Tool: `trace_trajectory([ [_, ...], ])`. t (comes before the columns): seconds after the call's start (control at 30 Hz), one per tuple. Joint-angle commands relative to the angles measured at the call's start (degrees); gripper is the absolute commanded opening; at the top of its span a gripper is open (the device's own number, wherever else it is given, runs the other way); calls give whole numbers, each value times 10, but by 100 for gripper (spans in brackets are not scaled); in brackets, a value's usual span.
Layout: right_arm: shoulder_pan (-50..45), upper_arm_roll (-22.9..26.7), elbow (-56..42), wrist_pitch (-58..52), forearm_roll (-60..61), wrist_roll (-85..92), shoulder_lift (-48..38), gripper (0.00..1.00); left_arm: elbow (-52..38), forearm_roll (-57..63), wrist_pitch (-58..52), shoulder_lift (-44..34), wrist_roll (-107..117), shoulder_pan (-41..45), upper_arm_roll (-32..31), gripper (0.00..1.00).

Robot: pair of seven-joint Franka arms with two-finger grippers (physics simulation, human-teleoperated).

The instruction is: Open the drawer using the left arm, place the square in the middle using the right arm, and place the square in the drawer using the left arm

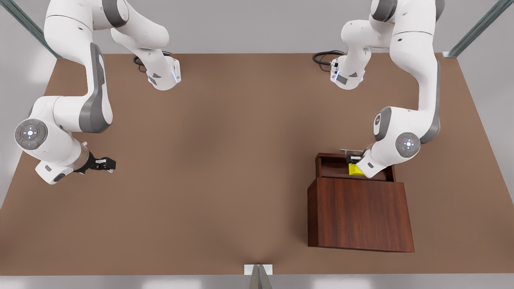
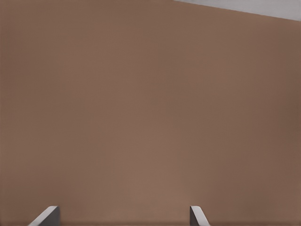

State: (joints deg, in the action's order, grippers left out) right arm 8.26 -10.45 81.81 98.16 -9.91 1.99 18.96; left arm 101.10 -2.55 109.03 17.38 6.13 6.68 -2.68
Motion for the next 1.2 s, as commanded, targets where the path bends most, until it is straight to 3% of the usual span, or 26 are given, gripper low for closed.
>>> trace_trajectory([
  [0.0, 0, 0, 0, 0, 0, 0, -1, 100, 0, -4, 17, 1, 20, -4, 1, 73],
  [0.37, -4, 3, -12, 10, 2, -2, 5, 100, 4, -3, 13, 13, 20, -11, 2, 75],
  [0.4, -4, 3, -12, 10, 2, -3, 5, 100, 4, -2, 12, 13, 20, -10, 12, 100],
  [0.63, -13, 1, -48, 12, 2, -1, 16, 100, 0, -2, -24, -10, 20, -5, 8, 100],
  [0.83, -4, 4, -49, 7, -5, 6, 16, 100, -191, 3, -230, -21, 18, -7, -6, 100],
  [0.97, -22, -1, -47, 5, 1, 5, 16, 100, -190, 3, -243, -67, 18, -6, -7, 100],
  [1.17, -31, 0, -48, 7, -2, 1, 17, 100, -189, 3, -252, -69, 18, -6, -7, 100],
])
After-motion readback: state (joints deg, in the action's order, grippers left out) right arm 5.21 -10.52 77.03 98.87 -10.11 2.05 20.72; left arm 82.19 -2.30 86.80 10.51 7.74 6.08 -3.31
